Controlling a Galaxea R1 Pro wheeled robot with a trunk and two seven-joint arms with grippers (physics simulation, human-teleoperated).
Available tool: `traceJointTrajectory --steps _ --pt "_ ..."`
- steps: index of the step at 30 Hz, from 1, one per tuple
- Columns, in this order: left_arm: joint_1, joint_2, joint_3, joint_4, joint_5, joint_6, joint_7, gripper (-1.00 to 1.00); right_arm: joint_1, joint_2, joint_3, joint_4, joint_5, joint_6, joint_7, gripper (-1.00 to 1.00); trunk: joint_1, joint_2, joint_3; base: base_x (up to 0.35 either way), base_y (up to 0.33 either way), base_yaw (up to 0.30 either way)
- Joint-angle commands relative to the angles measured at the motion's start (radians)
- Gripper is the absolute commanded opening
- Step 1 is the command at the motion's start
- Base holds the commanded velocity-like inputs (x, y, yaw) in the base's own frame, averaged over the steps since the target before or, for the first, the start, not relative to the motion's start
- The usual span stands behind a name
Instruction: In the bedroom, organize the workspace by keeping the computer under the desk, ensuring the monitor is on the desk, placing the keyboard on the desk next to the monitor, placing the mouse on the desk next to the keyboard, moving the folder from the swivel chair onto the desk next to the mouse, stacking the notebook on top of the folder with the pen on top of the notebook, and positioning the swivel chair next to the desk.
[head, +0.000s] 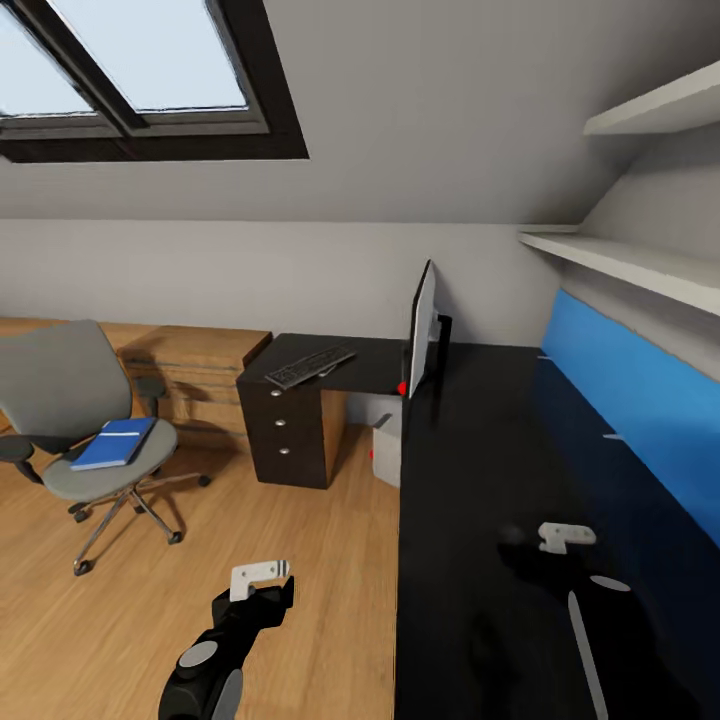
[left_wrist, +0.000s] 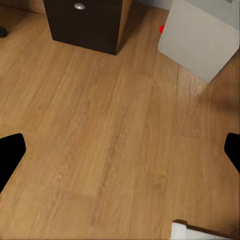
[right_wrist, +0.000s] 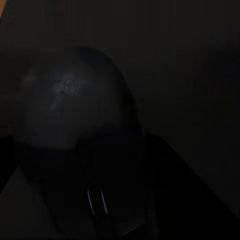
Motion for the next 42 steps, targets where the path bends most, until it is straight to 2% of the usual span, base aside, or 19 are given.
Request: traceJointTrajectory --steps 1,42 --pt "-0.001 0.0 -0.001 -0.001 0.01 0.003 0.009 1.0 -0.001 0.001 -0.002 -0.002 0.007 0.005 0.007 -1.0 0.0 -0.001 -0.001 0.143 0.325 0.001" --pt "-0.001 0.0 -0.002 0.001 0.01 0.003 0.009 1.0 -0.001 0.001 -0.002 0.0 0.007 0.003 0.008 -1.0 0.0 -0.001 0.003 0.155 0.314 0.022"
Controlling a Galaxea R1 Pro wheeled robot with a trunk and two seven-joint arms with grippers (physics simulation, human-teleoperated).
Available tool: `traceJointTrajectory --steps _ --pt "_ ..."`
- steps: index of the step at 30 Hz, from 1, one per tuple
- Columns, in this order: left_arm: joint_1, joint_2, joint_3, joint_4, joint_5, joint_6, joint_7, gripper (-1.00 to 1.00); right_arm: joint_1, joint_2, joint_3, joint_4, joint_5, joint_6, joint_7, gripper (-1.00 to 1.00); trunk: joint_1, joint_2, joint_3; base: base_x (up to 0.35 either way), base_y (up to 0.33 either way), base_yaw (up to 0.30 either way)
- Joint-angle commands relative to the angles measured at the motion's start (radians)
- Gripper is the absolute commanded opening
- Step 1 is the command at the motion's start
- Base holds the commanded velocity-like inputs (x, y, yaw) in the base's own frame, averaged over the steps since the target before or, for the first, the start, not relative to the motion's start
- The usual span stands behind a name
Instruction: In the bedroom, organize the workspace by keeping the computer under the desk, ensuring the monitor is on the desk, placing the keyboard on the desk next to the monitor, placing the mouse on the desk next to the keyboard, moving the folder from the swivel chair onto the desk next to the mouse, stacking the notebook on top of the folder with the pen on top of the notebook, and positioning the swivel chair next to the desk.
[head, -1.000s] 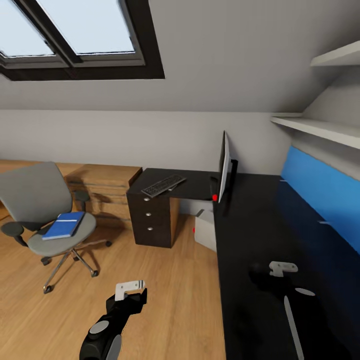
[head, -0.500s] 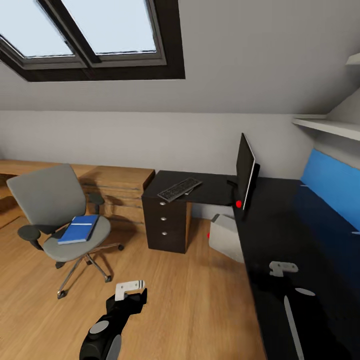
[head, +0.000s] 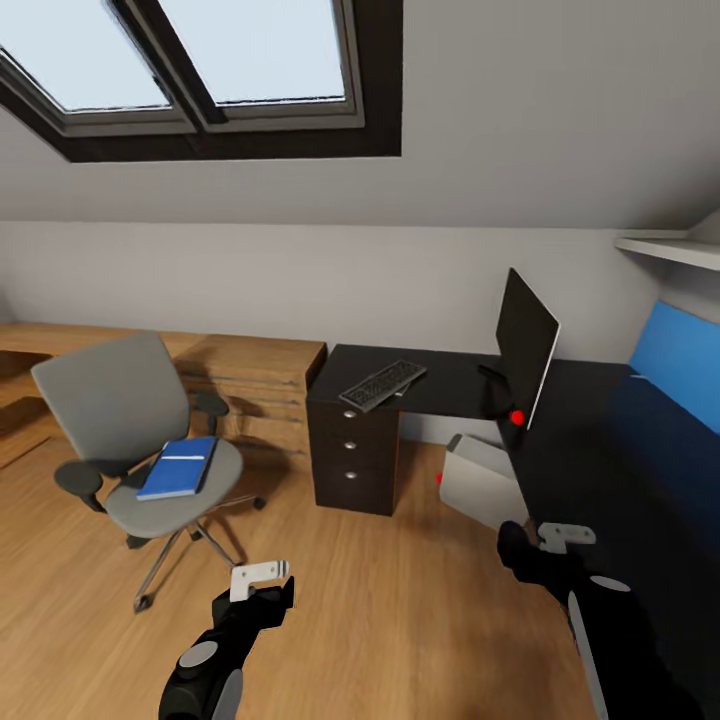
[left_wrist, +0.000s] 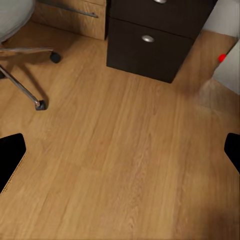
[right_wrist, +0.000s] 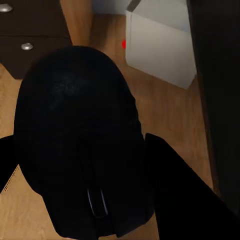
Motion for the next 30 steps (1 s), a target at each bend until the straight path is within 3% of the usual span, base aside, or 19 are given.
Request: traceJointTrajectory --steps 1,14,30 --pt "-0.001 0.0 -0.002 -0.001 0.011 0.003 0.009 1.0 -0.001 0.001 -0.002 -0.002 0.007 0.005 0.007 -1.0 0.001 -0.001 -0.001 0.242 0.253 0.0" --pt "-0.001 0.0 -0.002 0.003 0.011 0.001 0.009 1.0 -0.001 0.0 -0.002 -0.002 0.007 0.004 0.007 -1.0 0.001 -0.001 -0.001 0.303 0.166 0.0" --pt "-0.001 0.0 -0.002 0.005 0.011 0.001 0.008 1.0 -0.001 -0.001 -0.002 -0.002 0.008 0.005 0.007 -1.0 0.001 -0.001 -0.001 0.329 0.01 0.0"
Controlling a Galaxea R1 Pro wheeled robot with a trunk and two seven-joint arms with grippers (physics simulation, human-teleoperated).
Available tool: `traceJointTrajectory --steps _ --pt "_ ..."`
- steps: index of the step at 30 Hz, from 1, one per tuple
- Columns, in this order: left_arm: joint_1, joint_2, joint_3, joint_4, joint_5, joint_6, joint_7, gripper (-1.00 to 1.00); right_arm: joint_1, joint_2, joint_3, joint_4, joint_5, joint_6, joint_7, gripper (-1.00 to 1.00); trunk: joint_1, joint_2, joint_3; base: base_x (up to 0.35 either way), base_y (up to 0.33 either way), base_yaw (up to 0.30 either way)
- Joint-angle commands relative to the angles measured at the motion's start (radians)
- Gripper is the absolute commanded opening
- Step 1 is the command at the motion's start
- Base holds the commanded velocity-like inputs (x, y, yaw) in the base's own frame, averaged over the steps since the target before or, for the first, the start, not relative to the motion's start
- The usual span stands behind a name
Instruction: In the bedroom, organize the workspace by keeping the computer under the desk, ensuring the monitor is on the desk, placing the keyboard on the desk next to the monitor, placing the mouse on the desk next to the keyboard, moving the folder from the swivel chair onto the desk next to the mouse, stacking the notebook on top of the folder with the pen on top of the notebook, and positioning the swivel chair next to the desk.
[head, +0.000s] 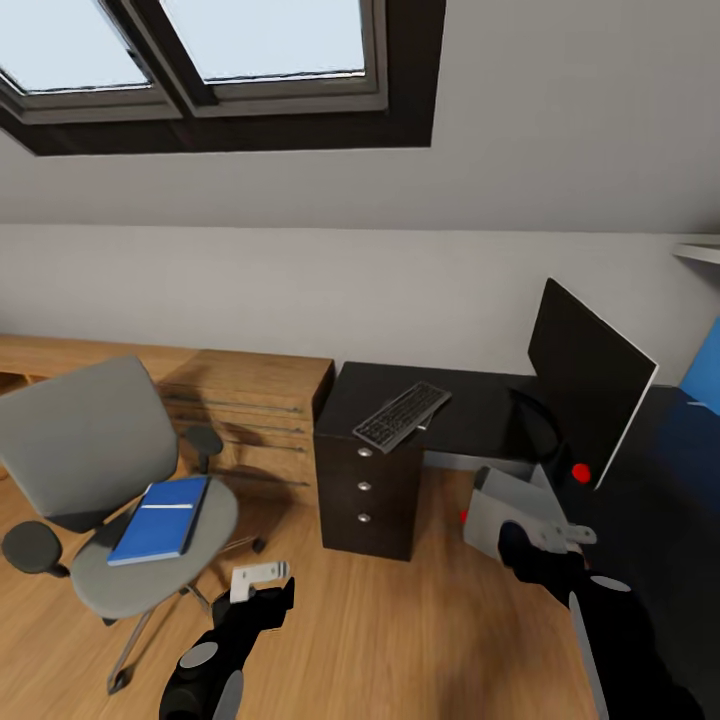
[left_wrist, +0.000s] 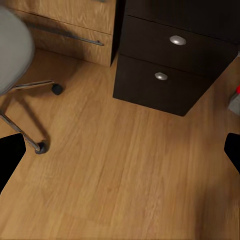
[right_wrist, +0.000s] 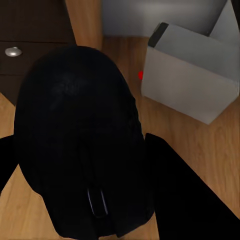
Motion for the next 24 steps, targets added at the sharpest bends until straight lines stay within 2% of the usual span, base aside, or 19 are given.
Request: traceJointTrajectory --steps 1,11,17,22,24 --pt "-0.001 0.0 -0.001 -0.001 0.011 0.004 0.009 1.0 -0.001 0.001 -0.002 -0.002 0.007 0.004 0.007 -1.0 0.001 -0.001 -0.001 0.33 0.0 0.0" --pt "-0.001 0.0 -0.001 -0.001 0.011 0.004 0.009 1.0 -0.001 0.002 -0.002 -0.005 0.007 0.004 0.007 -1.0 0.001 -0.001 -0.001 0.333 0.056 0.013" --pt "-0.001 0.0 -0.001 -0.001 0.011 0.004 0.009 1.0 -0.001 0.002 -0.002 -0.003 0.007 0.004 0.006 -1.0 0.001 -0.001 -0.001 0.332 0.106 0.206" --pt "-0.001 -0.002 -0.01 0.004 0.009 0.004 0.009 1.0 -0.001 0.002 -0.002 -0.007 0.007 0.004 0.007 -1.0 0.001 -0.001 -0.001 0.096 0.014 0.122" --pt "-0.001 -0.002 -0.011 0.005 0.009 0.004 0.009 1.0 -0.001 0.002 -0.002 -0.007 0.007 0.004 0.007 -1.0 -0.007 0.013 0.005 0.022 0.003 0.031"
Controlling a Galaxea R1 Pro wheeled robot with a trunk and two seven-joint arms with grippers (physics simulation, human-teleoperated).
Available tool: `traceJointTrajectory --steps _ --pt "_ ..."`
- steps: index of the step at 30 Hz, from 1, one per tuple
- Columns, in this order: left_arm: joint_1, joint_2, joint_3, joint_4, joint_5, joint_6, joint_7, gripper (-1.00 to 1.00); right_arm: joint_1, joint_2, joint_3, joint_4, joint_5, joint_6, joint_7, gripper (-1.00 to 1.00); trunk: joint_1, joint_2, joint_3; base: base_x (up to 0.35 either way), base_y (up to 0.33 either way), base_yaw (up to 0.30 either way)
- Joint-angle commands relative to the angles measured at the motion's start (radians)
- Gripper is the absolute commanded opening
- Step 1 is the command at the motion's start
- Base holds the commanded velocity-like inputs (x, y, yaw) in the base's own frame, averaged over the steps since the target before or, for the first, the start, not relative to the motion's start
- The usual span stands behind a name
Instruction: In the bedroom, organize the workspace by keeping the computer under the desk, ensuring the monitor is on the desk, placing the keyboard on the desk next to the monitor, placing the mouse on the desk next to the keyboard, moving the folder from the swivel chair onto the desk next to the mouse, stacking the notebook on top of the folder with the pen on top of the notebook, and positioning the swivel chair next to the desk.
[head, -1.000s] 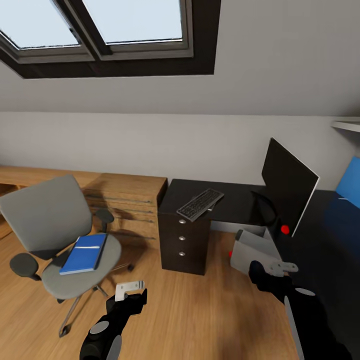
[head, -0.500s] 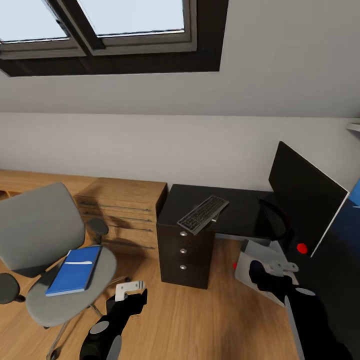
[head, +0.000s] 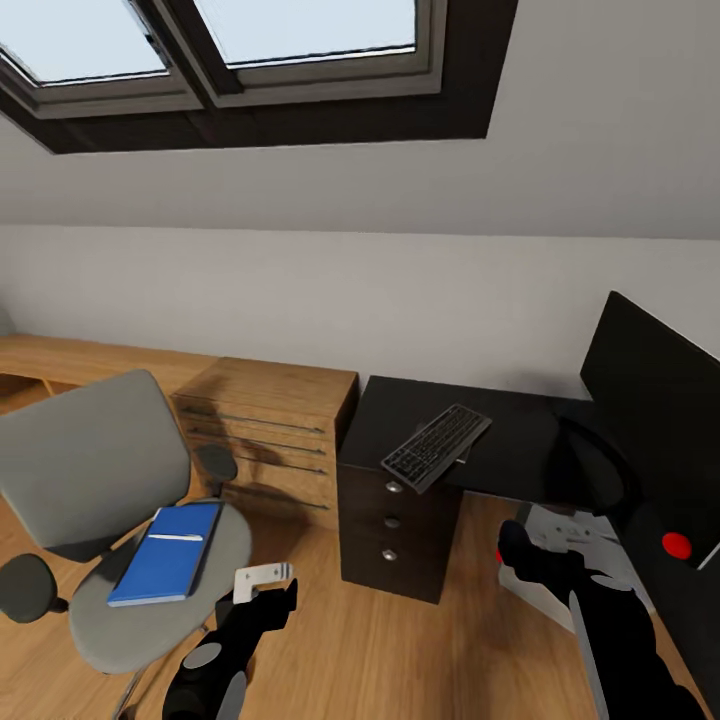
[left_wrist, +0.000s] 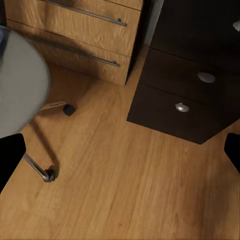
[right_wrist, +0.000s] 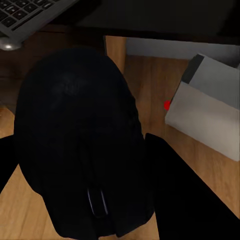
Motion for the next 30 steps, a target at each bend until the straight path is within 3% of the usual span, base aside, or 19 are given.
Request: traceJointTrajectory --steps 1,9,21,30 --pt "-0.001 0.001 -0.001 -0.001 0.009 0.003 0.01 1.0 -0.001 0.001 -0.002 -0.002 0.007 0.004 0.007 -1.0 -0.004 0.006 0.002 0.002 0.0 0.003" --pt "-0.001 0.0 -0.001 -0.001 0.01 0.004 0.011 1.0 -0.001 0.0 -0.002 -0.002 0.007 0.004 0.008 -1.0 -0.034 0.062 0.027 0.048 0.0 0.001" --pt "-0.001 0.0 -0.002 -0.001 0.011 0.004 0.011 1.0 -0.001 0.001 -0.002 0.0 0.007 0.004 0.007 -1.0 -0.08 0.146 0.065 0.303 0.0 0.019" --pt "-0.001 -0.001 -0.003 -0.001 0.01 0.003 0.011 1.0 -0.001 0.001 -0.002 0.0 0.007 0.004 0.006 -1.0 -0.107 0.195 0.087 0.324 0.0 0.148"
